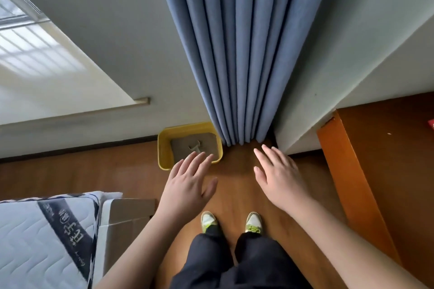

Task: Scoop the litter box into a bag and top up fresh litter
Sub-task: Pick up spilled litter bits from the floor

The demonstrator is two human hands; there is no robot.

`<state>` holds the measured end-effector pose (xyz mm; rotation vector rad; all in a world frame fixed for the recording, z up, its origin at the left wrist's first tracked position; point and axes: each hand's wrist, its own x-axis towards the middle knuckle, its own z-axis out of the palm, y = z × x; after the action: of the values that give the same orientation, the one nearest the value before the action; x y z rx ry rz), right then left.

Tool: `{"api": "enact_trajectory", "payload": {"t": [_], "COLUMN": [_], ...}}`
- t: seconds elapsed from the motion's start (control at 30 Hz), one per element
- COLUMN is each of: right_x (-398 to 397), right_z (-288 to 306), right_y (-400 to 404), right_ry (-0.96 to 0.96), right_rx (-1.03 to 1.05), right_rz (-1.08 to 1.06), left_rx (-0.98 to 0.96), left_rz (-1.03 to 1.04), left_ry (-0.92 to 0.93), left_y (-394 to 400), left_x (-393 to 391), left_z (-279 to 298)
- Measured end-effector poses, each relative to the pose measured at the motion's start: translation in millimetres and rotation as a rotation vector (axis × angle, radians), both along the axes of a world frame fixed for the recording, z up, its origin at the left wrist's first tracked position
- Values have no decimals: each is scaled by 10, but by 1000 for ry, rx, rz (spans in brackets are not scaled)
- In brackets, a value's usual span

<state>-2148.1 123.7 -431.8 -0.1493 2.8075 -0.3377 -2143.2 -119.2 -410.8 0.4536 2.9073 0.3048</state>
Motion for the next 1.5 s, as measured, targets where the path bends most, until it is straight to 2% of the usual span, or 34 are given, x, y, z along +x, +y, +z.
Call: {"api": "enact_trajectory", "payload": {"t": [0.17, 0.43, 0.7, 1.0, 1.13, 1.27, 1.37, 1.5], "right_x": [-340, -565, -513, -309, -295, -330, -334, -358], "right_z": [-369, -1060, -2030, -3680, -4543, -5533, -6247, -6990], "right_y": [-77, -383, -684, -498, -480, -495, -581, -645], "right_ry": [-7, 4, -12, -3, -28, -53, -99, -109], "right_rx": [0, 71, 16, -23, -44, -47, -52, -56], "right_rz": [3, -102, -188, -166, -194, -206, -187, -199], "left_rx": [44, -8, -66, -71, -78, -93, -93, -202], "left_rz": [41, -122, -134, -159, -283, -458, -484, -486], "left_ry": [-29, -24, -70, -70, -98, -48, -74, -110], "left_y": [-168, -210, -22, 175, 214, 256, 258, 145], "left_x": [-247, -895, -923, -812, -894, -1040, -1082, -1130], "left_z": [-470, -1273, -2319, -3959, -4764, -5633, -6282, -7058]}}
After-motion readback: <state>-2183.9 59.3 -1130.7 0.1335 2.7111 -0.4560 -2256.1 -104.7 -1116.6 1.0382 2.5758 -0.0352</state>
